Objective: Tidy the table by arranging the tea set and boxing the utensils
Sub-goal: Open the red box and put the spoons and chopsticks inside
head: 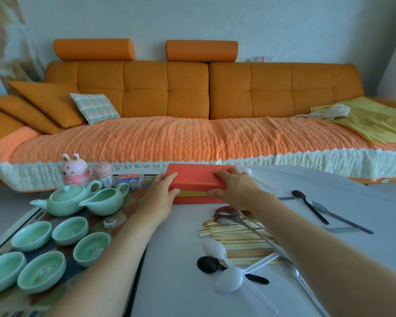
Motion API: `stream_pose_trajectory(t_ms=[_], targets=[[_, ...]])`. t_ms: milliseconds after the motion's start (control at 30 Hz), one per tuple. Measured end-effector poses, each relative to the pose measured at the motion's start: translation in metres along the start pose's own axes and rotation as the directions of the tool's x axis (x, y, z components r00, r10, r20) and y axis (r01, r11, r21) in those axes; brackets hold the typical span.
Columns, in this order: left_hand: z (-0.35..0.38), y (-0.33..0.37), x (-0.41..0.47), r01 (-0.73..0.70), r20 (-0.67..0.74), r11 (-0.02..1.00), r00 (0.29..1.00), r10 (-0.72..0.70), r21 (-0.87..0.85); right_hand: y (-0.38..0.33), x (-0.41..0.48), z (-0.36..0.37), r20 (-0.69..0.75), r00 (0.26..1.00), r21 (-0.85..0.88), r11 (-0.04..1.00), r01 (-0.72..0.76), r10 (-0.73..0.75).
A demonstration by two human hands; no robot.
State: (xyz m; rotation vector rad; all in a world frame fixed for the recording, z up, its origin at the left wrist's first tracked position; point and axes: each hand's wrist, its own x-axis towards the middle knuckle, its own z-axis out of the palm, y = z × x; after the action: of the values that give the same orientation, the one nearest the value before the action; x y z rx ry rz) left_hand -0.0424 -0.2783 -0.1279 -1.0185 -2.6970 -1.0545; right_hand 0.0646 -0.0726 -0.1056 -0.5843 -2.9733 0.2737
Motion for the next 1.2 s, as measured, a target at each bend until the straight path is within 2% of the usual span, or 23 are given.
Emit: stream_pose_trajectory(t_ms=[100,300,400,500,667,833,933,1033,1100,1200], targets=[[-0.002,0.002,0.002,-0.070,-0.059,0.997,0.996,0.069,-0.023,0.001,-0.001,0.000,-0.018,1.000,0.044,0.999,0.013,-0.012],[-0.008,0.013,0.006,-0.122,-0.160,0.992,0.980,0.118,-0.016,0.000,-0.006,-0.003,-0.104,0.993,0.142,0.987,0.075,-0.061],[-0.013,0.028,0.012,-0.167,-0.234,0.985,0.960,0.154,-0.037,0.004,-0.006,-0.007,-0.203,0.973,0.063,0.990,0.124,-0.109],[-0.012,0.050,0.017,-0.193,-0.239,0.979,0.956,0.171,-0.068,0.017,-0.012,-0.015,-0.323,0.937,-0.009,0.991,0.137,-0.132],[0.009,0.096,0.021,-0.149,-0.111,0.986,0.984,0.140,-0.079,0.066,-0.030,-0.035,-0.438,0.898,-0.124,0.992,-0.005,-0.050],[0.048,0.142,0.016,-0.205,0.062,0.978,0.977,0.204,0.025,0.119,-0.057,-0.048,-0.432,0.901,-0.205,0.967,-0.148,0.046],[0.077,0.169,0.012,-0.280,0.169,0.960,0.947,0.272,0.026,0.159,-0.074,-0.050,-0.430,0.891,-0.200,0.947,-0.251,0.145],[0.106,0.192,0.008,-0.374,0.278,0.922,0.901,0.334,0.104,0.194,-0.088,-0.047,-0.403,0.872,-0.162,0.916,-0.366,0.277],[0.124,0.206,0.006,-0.392,0.370,0.909,0.873,0.317,0.145,0.211,-0.094,-0.043,-0.368,0.862,-0.169,0.886,-0.431,0.349],[0.147,0.222,0.008,-0.336,0.497,0.930,0.838,0.223,0.151,0.225,-0.099,-0.041,-0.327,0.850,-0.201,0.849,-0.489,0.413]])
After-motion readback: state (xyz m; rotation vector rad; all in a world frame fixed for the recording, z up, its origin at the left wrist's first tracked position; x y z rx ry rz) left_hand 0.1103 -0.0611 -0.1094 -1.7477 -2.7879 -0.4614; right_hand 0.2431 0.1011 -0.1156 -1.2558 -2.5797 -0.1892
